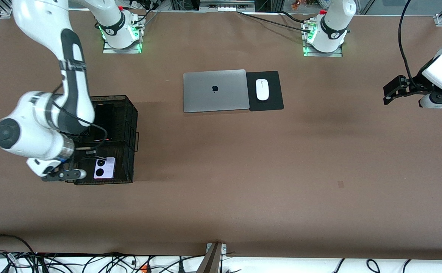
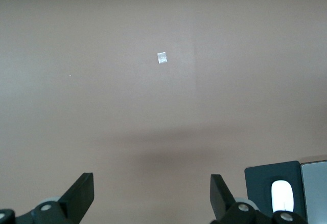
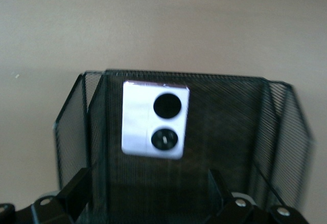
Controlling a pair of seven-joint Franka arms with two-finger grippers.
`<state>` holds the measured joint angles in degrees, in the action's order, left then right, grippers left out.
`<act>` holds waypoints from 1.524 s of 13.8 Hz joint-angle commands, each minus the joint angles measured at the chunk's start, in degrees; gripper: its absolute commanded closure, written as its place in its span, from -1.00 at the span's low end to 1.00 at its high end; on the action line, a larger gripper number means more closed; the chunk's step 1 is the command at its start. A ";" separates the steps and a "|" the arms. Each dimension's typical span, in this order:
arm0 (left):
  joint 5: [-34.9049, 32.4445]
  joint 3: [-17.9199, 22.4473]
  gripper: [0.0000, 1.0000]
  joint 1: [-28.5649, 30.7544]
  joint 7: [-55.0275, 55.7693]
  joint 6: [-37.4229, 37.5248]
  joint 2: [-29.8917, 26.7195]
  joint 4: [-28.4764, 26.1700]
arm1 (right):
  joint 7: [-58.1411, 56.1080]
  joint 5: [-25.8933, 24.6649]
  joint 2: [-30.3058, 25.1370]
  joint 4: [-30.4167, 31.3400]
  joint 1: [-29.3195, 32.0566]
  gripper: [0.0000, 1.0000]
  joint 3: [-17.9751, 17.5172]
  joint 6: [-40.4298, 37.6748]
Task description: Place phones with both arms
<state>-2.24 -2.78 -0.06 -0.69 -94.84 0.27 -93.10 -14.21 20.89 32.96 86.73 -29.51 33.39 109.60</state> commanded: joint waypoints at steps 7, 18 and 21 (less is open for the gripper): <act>1.45 0.23 -1.00 -0.02 -0.02 1.33 0.61 1.78 | 9.19 -16.83 -18.52 -0.96 -1.17 -1.00 -3.49 -20.74; 1.54 0.14 -1.00 -0.02 -0.02 1.33 0.61 1.78 | 10.78 -23.53 -32.61 9.95 29.77 -1.00 -32.25 -19.16; 1.37 0.32 -1.00 -0.02 -0.19 1.76 0.52 1.69 | 12.28 -23.61 -33.31 9.86 29.77 -1.00 -32.24 -19.77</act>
<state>-2.24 -2.59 -0.10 -0.68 -94.64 0.27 -93.07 -3.44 -1.61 1.71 95.13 -0.87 2.79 89.56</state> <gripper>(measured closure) 0.000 0.000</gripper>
